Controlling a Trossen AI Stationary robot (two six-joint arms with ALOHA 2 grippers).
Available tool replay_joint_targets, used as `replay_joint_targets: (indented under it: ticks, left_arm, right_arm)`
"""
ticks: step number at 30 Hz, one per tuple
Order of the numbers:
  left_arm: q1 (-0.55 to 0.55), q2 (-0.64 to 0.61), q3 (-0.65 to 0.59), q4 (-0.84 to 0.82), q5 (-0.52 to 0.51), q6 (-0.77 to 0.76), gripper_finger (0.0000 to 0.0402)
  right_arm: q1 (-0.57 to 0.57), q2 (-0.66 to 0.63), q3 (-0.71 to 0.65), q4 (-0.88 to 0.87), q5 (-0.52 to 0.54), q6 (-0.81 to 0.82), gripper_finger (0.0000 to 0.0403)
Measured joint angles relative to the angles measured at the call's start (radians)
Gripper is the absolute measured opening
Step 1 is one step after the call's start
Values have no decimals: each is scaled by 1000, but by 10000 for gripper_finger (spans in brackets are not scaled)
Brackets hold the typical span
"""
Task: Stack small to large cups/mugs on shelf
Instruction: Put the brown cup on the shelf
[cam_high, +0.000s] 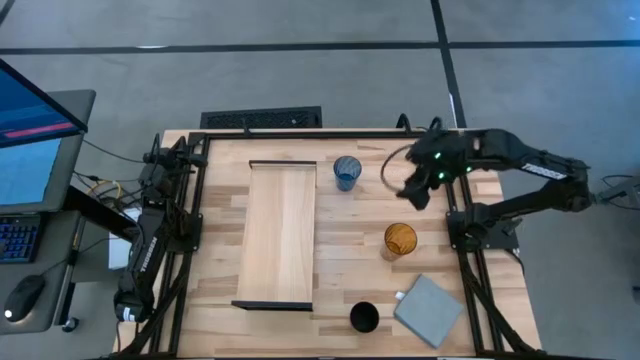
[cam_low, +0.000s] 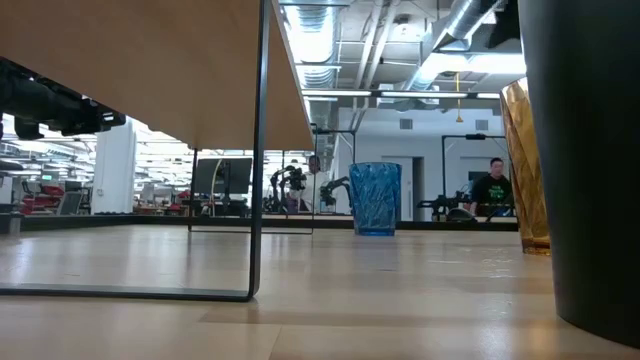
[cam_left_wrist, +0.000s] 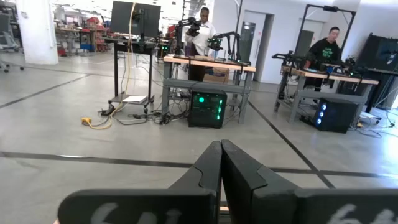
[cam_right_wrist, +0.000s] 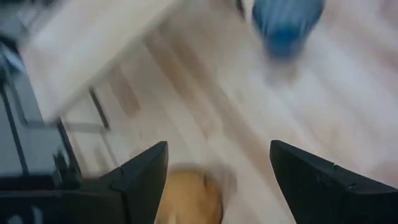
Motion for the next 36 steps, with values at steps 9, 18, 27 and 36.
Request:
replay_joint_targets:
  ticks: [9, 18, 27, 36]
  left_arm:
    - [0, 0, 0, 0, 0, 0, 0]
    - [0, 0, 0, 0, 0, 0, 0]
    - [0, 0, 0, 0, 0, 0, 0]
    - [0, 0, 0, -1, 2, 0, 0]
  right_arm:
    - [185, 146, 0, -178, 20, 166, 303]
    - [279, 292, 0, -227, 155, 294, 303]
    - [327, 380, -1, -231, 151, 311, 303]
    - [332, 383, -73, -130, 107, 311, 303]
